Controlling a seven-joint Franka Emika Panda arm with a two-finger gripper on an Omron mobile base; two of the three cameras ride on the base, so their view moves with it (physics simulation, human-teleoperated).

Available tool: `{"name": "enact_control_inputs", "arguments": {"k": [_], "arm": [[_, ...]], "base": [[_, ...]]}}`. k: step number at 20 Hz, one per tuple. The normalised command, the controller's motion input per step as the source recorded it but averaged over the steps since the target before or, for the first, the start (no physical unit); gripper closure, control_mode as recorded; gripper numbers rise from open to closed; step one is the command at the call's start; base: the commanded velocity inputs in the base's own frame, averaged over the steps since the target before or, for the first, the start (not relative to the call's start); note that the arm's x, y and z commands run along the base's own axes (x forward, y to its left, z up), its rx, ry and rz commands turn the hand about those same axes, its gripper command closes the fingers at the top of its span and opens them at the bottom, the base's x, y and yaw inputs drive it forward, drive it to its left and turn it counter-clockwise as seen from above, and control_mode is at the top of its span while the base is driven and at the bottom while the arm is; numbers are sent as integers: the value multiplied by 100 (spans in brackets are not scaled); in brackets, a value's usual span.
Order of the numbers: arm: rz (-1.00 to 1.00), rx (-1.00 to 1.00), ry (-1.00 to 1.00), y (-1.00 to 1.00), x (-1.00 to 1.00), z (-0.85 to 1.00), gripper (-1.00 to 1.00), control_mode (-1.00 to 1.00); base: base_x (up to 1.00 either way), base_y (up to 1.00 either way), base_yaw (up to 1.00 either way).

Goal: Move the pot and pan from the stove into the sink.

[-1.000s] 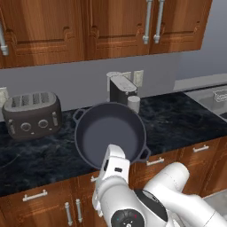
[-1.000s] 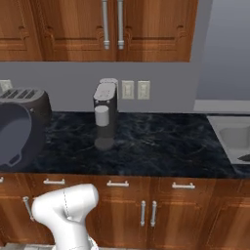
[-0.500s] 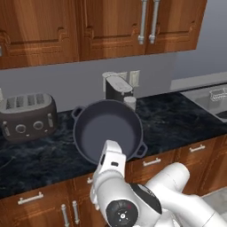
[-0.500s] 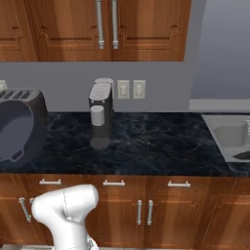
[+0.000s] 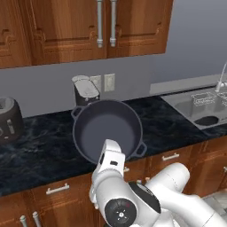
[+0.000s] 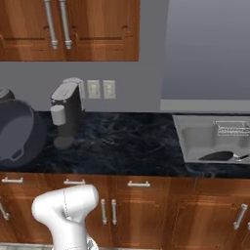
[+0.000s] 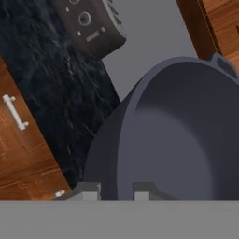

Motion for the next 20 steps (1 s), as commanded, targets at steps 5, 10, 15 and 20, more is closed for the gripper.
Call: {"name": "enact_control_inputs", "arguments": {"k": [5,10,15,20], "arm": [[0,0,0,0,0,0,100,100],[0,0,0,0,0,0,100,100],[0,0,0,0,0,0,100,100],[0,0,0,0,0,0,100,100]], "base": [[0,-78,15],[0,-77,17],[0,-81,15],[0,-88,11]]}}
